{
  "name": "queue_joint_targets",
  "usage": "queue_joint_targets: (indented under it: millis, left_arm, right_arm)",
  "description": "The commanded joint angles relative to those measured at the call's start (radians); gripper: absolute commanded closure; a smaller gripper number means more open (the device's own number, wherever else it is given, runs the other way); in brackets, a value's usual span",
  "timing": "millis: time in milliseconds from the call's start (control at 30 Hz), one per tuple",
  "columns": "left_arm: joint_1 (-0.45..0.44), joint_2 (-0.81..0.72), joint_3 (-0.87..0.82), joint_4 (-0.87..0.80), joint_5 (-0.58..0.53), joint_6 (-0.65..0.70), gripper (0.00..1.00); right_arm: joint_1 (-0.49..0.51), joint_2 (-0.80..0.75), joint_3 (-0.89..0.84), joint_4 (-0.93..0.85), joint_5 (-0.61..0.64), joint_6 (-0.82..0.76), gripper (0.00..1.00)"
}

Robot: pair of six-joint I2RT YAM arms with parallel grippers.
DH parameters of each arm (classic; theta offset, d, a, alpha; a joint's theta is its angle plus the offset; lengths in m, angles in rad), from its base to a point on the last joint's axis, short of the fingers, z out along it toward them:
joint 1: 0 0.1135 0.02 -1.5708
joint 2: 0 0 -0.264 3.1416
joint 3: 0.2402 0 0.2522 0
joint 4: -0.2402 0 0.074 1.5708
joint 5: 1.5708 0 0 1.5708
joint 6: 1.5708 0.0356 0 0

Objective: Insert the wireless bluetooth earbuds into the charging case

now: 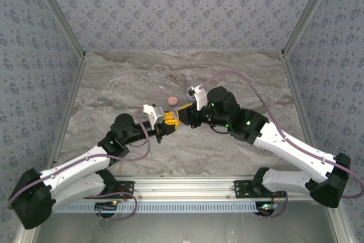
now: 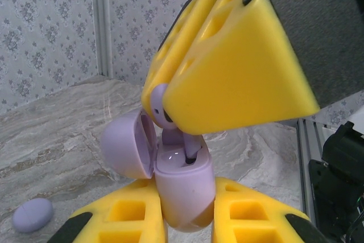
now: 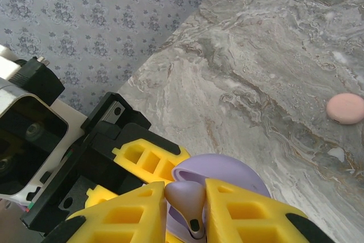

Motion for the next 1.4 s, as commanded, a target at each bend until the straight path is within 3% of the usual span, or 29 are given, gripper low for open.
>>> queue_joint_targets:
  millis: [0, 367, 1367]
  left_arm:
    - [-0.008, -0.006, 0.028, 0.076, 0.017, -0.015, 0.96]
    - [-0.008, -0.013, 0.008, 0.177, 0.024, -0.061, 0.96]
    - [-0.007, -0.020, 0.025, 0.179, 0.040, -0.066, 0.96]
  right_arm:
    - [0.002, 0.020, 0.001, -0.025, -0.035, -0.010, 0.75]
    - [-0.005, 0.028, 0.016, -0.007, -0.089, -0.004, 0.75]
    - [-0.019, 0.039, 0.044, -0.072, -0.052, -0.034, 0.70]
